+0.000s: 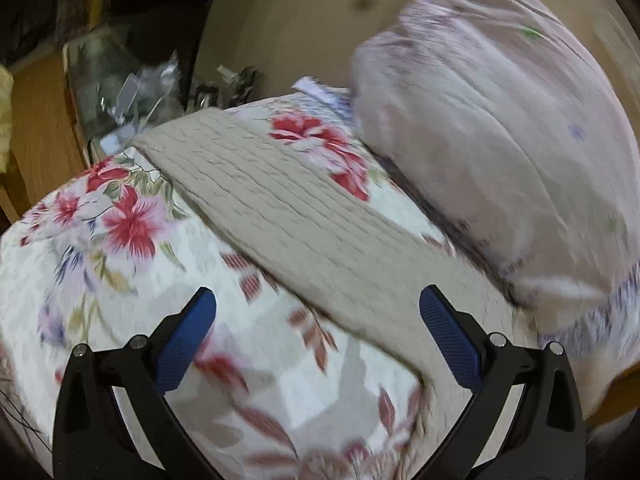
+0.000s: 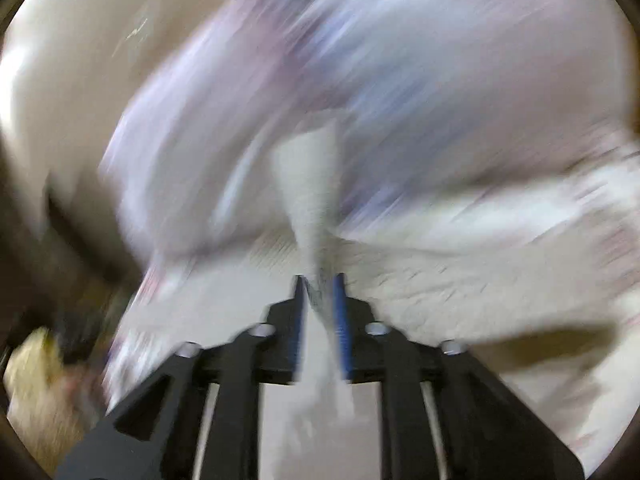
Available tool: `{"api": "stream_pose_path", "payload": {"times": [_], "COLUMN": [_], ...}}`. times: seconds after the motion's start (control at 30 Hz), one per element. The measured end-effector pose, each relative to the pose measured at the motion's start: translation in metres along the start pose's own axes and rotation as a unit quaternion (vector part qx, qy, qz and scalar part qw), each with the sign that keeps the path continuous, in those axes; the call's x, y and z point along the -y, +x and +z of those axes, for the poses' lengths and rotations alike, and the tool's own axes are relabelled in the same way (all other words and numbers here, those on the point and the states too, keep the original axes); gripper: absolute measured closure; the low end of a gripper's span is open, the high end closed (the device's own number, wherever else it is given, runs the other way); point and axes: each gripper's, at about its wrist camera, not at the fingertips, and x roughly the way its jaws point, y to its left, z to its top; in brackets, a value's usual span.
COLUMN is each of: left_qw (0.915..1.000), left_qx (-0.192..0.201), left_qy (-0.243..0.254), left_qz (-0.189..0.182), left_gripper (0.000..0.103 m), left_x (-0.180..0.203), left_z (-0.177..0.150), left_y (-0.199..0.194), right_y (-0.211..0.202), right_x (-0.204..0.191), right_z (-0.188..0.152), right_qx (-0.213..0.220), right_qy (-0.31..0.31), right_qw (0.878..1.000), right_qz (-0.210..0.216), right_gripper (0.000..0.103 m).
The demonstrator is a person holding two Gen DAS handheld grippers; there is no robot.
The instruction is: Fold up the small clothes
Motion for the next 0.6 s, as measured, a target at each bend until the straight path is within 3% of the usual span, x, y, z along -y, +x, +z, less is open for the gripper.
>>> {"api": "stream_pose_path", "payload": {"times": [0.07, 0.1, 0.2, 0.3, 0.43, 0.53, 0.6], "left_qw": [0.9993, 0.9986, 0.9962, 0.9931, 0.9812, 0.9783, 0.9792], "left_qx": [-0.013, -0.016, -0.010, -0.005, 0.007, 0.008, 0.007], "left_qy": [-0.036, -0.050, -0.085, -0.113, -0.182, -0.201, -0.200], "left_qz": [0.002, -0.001, -0.020, -0.029, -0.064, -0.051, -0.034], "left_gripper": [0.010, 0.018, 0.026, 0.037, 0.045, 0.066, 0.094], "left_x": [-0.016, -0.023, -0.043, -0.059, -0.086, -0.095, -0.096], "left_z": [0.015, 0.021, 0.037, 0.050, 0.066, 0.078, 0.085], "left_y": [0.013, 0.017, 0.023, 0.025, 0.026, 0.031, 0.035], "right_y": [0.034, 0.035, 0.029, 0.013, -0.002, -0.003, -0.005], "right_x": [-0.038, -0.047, -0.046, -0.013, 0.014, 0.015, 0.013], "right_z": [-0.029, -0.038, -0.047, -0.049, -0.058, -0.062, -0.066], "right_qx": [-0.073, -0.080, -0.083, -0.075, -0.065, -0.067, -0.071], "right_qy": [-0.019, -0.022, -0.022, 0.028, 0.092, 0.097, 0.093], "right_qw": [0.996, 0.996, 0.996, 0.996, 0.991, 0.990, 0.990], "right_qz": [0.037, 0.042, 0.016, -0.029, -0.068, -0.078, -0.078], "right_gripper": [0.061, 0.055, 0.040, 0.039, 0.039, 0.038, 0.038]}}
